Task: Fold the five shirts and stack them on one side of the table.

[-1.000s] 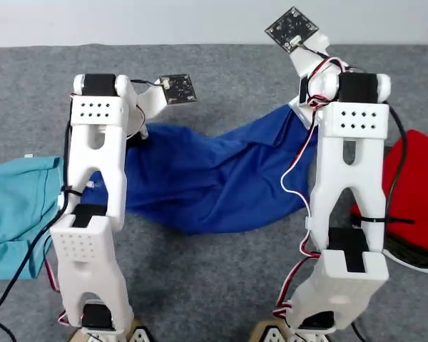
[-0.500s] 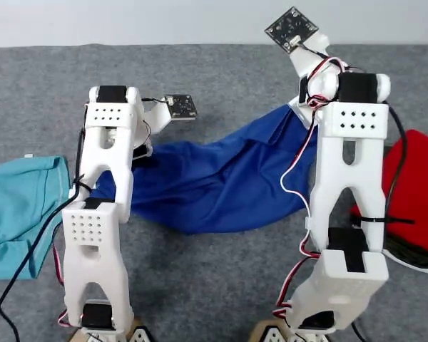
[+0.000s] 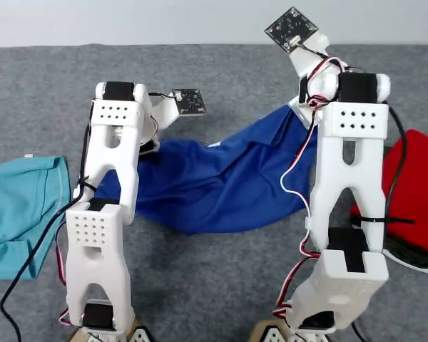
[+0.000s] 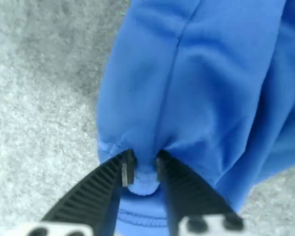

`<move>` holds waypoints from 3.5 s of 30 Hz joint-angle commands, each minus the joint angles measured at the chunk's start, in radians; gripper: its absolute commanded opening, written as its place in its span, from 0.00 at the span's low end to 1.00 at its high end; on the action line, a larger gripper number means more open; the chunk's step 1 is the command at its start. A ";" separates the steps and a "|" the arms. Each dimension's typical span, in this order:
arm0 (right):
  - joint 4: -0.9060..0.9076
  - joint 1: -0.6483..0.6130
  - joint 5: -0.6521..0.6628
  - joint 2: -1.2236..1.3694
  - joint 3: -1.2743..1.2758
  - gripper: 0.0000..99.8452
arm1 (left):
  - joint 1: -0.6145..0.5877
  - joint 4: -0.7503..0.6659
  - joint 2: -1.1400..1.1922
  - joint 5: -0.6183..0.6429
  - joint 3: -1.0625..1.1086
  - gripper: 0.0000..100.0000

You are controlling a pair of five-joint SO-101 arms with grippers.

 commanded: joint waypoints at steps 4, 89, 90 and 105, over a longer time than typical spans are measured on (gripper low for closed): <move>-0.012 -0.013 -0.012 -0.005 -0.051 0.01 | 0.012 0.026 -0.074 0.014 -0.027 0.12; -0.013 0.157 -0.078 -0.352 -0.069 0.01 | -0.078 0.028 -0.359 0.482 -0.259 0.01; -0.013 0.165 -0.081 -0.366 -0.094 0.01 | -0.095 0.028 -0.388 0.486 -0.289 0.01; 0.042 0.214 -0.083 -0.476 -0.209 0.01 | -0.170 0.028 -0.772 0.545 -0.288 0.01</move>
